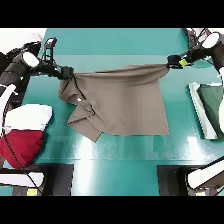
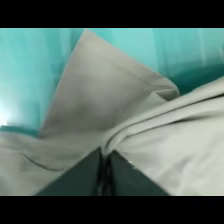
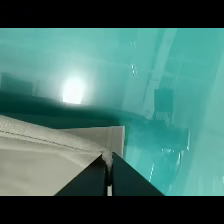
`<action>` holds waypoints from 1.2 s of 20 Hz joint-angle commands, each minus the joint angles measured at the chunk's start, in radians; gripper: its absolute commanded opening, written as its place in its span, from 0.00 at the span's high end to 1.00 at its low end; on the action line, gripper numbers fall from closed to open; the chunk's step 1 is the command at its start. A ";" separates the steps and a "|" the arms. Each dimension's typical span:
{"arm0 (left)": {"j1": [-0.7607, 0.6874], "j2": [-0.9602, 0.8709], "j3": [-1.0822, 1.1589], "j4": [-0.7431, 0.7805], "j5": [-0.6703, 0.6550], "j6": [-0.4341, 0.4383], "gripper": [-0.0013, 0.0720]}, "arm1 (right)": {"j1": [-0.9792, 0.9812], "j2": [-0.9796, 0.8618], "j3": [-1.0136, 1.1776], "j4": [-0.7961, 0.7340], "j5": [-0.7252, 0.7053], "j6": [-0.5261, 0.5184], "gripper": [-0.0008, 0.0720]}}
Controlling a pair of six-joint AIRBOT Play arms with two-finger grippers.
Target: Fold the shirts.
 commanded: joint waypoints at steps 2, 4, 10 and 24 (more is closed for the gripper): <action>0.000 -0.012 0.013 0.044 0.012 0.001 0.31 | 0.001 -0.015 0.001 -0.005 -0.033 0.007 0.58; 0.000 -0.011 0.058 0.147 -0.081 -0.007 0.31 | -0.003 -0.006 0.001 -0.008 0.015 0.007 0.30; -0.001 0.119 0.090 0.322 -0.357 -0.122 0.31 | -0.023 0.107 0.000 -0.007 0.233 -0.059 0.39; -0.438 0.579 -0.681 0.483 -0.145 -0.166 0.31 | -0.024 0.464 -0.141 -0.010 0.377 -0.084 0.40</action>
